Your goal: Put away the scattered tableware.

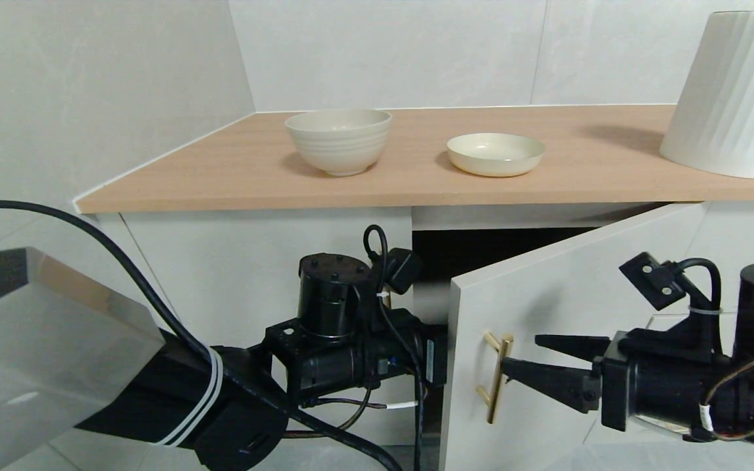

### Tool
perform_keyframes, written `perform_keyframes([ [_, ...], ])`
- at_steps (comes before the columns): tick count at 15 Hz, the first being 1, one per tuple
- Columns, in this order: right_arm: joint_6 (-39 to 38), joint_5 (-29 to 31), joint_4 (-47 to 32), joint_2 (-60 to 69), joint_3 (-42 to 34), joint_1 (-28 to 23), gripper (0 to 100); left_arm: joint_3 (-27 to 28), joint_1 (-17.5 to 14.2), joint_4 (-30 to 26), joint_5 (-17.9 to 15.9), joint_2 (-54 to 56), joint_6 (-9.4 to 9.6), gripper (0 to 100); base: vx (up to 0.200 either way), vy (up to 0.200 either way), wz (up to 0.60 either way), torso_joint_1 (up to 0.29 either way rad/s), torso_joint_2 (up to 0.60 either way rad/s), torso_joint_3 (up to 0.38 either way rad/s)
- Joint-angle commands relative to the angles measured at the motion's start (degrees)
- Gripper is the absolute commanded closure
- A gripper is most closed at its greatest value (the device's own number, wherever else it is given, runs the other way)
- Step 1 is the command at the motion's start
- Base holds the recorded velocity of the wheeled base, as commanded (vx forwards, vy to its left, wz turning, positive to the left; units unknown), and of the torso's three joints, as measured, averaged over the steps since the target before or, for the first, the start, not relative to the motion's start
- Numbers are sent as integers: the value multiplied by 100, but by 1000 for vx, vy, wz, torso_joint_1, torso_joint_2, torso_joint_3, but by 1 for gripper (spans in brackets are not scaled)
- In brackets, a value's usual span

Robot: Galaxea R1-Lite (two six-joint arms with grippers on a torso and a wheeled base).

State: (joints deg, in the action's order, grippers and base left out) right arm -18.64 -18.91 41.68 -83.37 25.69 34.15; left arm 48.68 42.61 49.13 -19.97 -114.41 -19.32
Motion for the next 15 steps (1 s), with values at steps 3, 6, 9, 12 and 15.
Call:
perform_keyframes([
  [3, 299, 10, -2182, 1833, -116, -48, 0, -43, 11, -9, 2, 33, -1, 100, 0, 0, 0, 0, 0, 0],
  [6, 317, -34, -2955, 2545, -187, -40, 0, -51, 55, -35, 2, 41, -10, 100, 0, 0, 0, 0, 0, 0],
  [9, 317, -60, -2955, 2492, -231, -40, 0, -78, 90, -26, 10, -55, -1, 100, 0, 0, 0, 0, 0, 0],
  [12, 317, -69, -2946, 2431, -231, -40, 0, -51, 90, -26, 2, -117, -19, 100, -67, 0, 0, 1, 1, -1],
  [15, 317, -69, -2937, 2413, -248, -40, 0, 107, 108, -35, 2, -134, -10, 100, -133, 0, 0, 3, 3, 2],
])
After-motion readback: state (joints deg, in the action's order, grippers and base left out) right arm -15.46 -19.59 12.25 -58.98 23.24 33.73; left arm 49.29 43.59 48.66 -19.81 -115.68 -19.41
